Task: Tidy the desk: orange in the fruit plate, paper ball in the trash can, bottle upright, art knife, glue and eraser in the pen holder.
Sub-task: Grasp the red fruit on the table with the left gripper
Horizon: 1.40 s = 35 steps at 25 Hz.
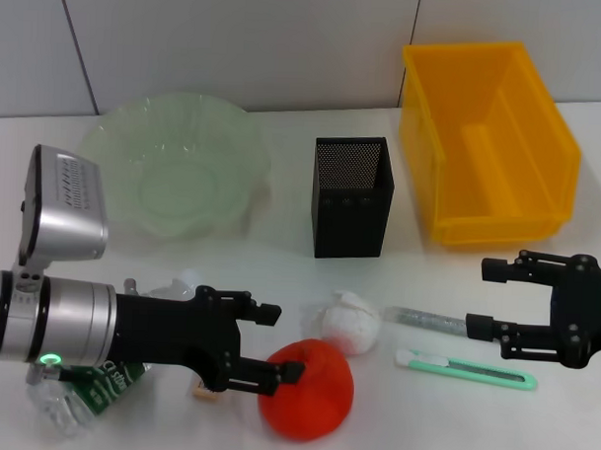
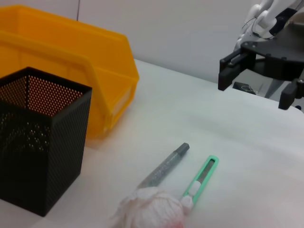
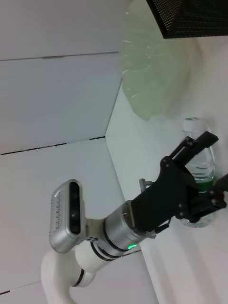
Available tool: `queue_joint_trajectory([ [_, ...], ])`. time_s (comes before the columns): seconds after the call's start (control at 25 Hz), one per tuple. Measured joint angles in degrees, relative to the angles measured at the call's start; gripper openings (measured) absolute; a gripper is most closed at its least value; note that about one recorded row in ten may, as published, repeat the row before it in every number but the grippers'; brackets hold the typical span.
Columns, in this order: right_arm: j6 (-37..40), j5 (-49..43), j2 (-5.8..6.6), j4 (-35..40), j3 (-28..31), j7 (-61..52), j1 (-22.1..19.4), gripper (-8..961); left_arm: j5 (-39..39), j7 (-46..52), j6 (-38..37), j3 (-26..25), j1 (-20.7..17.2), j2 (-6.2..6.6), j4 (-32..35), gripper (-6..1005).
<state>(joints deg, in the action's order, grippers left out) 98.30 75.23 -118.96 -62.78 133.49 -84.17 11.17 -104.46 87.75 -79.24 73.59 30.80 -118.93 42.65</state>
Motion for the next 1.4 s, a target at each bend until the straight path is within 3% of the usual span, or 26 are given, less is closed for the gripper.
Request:
queue_joint_trajectory([
  [0.24, 0.0, 0.2, 0.05, 0.7, 0.1, 0.3, 0.7, 735, 0.1, -0.6, 0.2, 3.6, -0.3, 0.01, -0.4, 797],
  [0.92, 0.2, 0.0, 0.13, 1.1, 0.2, 0.8, 0.8, 726, 3.9, -1.9, 0.7, 4.6, 0.4, -0.16, -1.7, 798],
  [1.4, 0.7, 0.0, -0.10, 0.9, 2.2, 0.8, 0.4, 721, 7.2, -2.8, 5.1, 12.5, 0.5, -0.16, -1.8, 798],
])
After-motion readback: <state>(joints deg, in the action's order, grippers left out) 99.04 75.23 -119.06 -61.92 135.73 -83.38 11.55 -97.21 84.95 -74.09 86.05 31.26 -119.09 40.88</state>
